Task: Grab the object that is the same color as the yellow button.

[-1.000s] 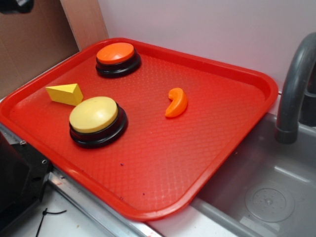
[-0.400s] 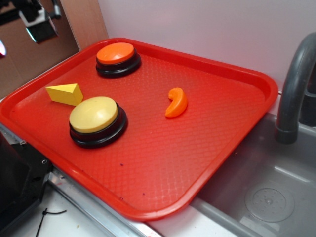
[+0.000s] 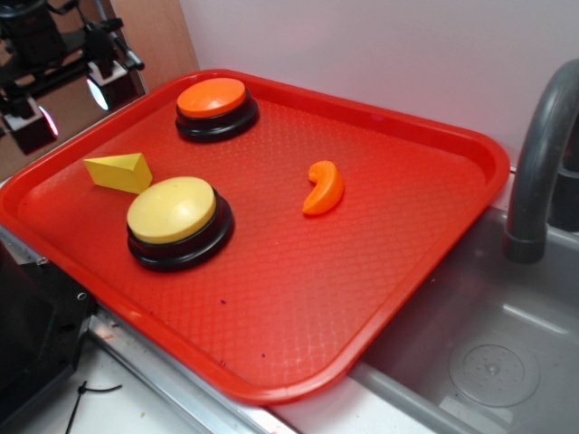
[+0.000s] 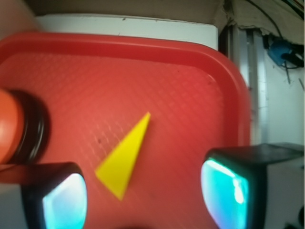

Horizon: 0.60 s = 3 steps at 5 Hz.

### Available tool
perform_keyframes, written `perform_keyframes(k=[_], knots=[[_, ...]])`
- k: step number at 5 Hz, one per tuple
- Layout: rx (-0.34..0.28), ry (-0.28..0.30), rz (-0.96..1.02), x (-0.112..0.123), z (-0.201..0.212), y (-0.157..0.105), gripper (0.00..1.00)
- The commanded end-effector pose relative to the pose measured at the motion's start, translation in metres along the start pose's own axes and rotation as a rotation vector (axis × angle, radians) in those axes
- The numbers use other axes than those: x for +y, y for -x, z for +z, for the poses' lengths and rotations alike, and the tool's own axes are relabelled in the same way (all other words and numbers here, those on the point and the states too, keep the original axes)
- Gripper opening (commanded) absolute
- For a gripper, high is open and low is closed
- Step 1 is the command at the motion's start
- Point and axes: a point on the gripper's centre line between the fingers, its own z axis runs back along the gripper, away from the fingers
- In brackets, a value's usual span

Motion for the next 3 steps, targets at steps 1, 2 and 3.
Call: perform_keyframes(k=[1, 2, 3], knots=[[0.006, -0.022, 0.036, -0.015, -0.042, -0.003, 1.0], [0.039, -0.02, 0.014, -0.023, -0.058, 0.006, 1.0], [0.062, -0.019, -0.006, -0.027, -0.063, 0.016, 1.0]])
